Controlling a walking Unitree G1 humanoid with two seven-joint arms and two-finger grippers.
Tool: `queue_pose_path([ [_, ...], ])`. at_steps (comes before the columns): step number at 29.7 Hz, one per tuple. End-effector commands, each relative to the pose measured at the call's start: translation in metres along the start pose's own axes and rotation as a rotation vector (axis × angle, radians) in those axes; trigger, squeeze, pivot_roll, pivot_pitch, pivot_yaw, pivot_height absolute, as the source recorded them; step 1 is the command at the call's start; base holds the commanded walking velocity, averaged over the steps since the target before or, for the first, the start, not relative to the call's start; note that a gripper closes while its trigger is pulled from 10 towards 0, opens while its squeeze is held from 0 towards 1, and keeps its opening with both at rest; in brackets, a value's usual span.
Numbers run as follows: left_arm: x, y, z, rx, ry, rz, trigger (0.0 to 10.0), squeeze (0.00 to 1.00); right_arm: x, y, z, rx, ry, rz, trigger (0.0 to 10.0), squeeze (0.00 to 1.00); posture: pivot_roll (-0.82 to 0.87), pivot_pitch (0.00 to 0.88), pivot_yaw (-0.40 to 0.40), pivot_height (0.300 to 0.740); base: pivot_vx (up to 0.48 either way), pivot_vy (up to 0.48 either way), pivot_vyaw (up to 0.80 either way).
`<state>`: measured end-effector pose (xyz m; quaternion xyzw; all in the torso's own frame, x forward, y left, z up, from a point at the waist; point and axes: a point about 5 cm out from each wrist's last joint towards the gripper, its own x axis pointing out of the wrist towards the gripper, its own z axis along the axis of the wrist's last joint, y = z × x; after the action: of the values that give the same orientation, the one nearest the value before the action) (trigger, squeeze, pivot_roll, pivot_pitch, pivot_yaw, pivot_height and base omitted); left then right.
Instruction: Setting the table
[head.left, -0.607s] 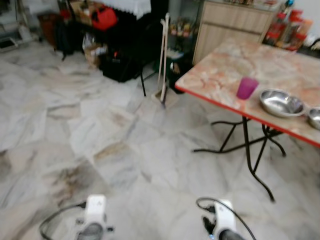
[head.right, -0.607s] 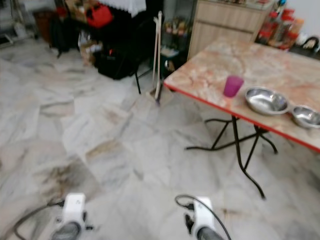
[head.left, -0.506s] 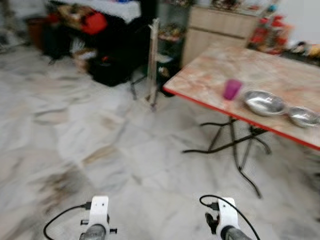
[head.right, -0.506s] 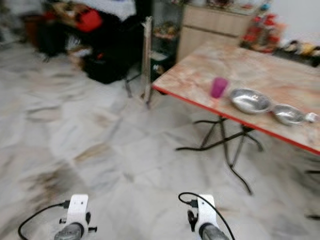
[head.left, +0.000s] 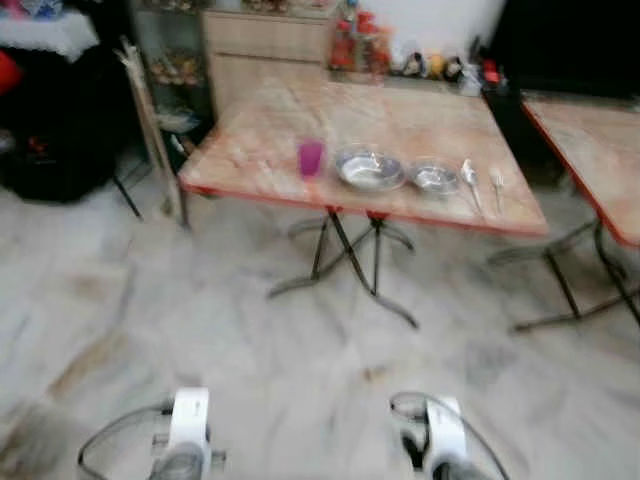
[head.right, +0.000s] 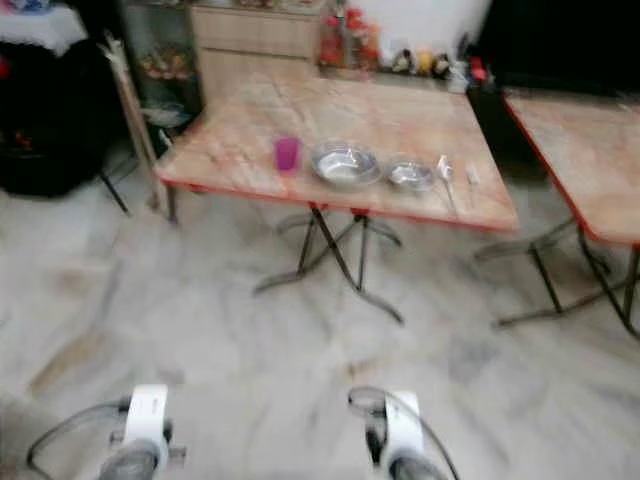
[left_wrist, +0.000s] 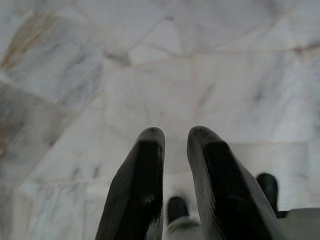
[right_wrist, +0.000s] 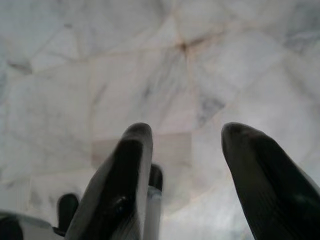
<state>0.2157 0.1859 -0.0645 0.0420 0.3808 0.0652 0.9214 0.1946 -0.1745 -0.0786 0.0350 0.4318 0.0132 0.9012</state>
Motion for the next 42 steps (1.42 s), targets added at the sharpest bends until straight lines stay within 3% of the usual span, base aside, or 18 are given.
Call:
queue_pose_path([
  [1, 0.000, 0.009, -0.002, 0.001, 0.006, 0.019, 10.0, 0.00, 0.001, 0.004, 0.003, 0.004, -0.009, 0.007, 10.0, 0.00, 0.05, 0.000, -0.049, 0.740, 0.000, 0.000, -0.78],
  [14, 0.001, 0.007, 0.002, 0.030, -0.006, -0.006, 10.0, 0.00, 0.001, 0.006, 0.002, 0.017, -0.013, 0.006, 10.0, 0.00, 0.05, 0.000, -0.034, 0.740, 0.000, 0.000, -0.78],
  [22, 0.002, 0.005, 0.007, 0.033, -0.015, -0.023, 10.0, 0.00, 0.002, 0.007, 0.007, 0.026, -0.041, 0.003, 10.0, 0.00, 0.05, 0.000, -0.033, 0.740, 0.000, 0.000, 0.00],
  [24, 0.003, 0.003, 0.012, 0.029, -0.034, -0.034, 10.0, 0.05, 0.003, 0.008, 0.011, 0.025, -0.057, 0.009, 10.0, 0.00, 0.05, 0.000, -0.033, 0.740, 0.000, 0.000, 0.00],
  [25, 0.003, 0.002, 0.015, 0.017, -0.046, -0.039, 10.0, 1.00, 0.003, 0.009, 0.013, 0.027, -0.066, 0.011, 10.0, 0.00, 0.05, 0.000, -0.033, 0.740, 0.000, 0.000, 0.00],
  [27, 0.004, 0.001, 0.019, 0.003, -0.062, -0.045, 10.0, 1.00, 0.003, 0.010, 0.017, 0.044, -0.083, 0.016, 10.0, 0.00, 0.05, 0.000, -0.032, 0.740, 0.000, 0.000, 0.00],
  [28, 0.005, 0.000, 0.022, 0.002, -0.069, -0.046, 10.0, 1.00, 0.004, 0.009, 0.020, 0.058, -0.096, 0.014, 10.0, 0.87, 0.05, 0.000, -0.031, 0.740, 0.000, 0.000, 0.00],
  [29, 0.005, 0.000, 0.022, 0.002, -0.071, -0.045, 10.0, 1.00, 0.004, 0.008, 0.021, 0.060, -0.100, 0.010, 10.0, 1.00, 0.05, 0.000, -0.031, 0.740, 0.000, 0.000, 0.00],
  [42, 0.005, -0.006, 0.022, -0.017, -0.060, -0.076, 10.0, 1.00, 0.002, 0.001, 0.018, 0.084, -0.101, -0.027, 10.0, 1.00, 0.03, 0.000, -0.019, 0.740, 0.000, 0.000, 0.00],
])
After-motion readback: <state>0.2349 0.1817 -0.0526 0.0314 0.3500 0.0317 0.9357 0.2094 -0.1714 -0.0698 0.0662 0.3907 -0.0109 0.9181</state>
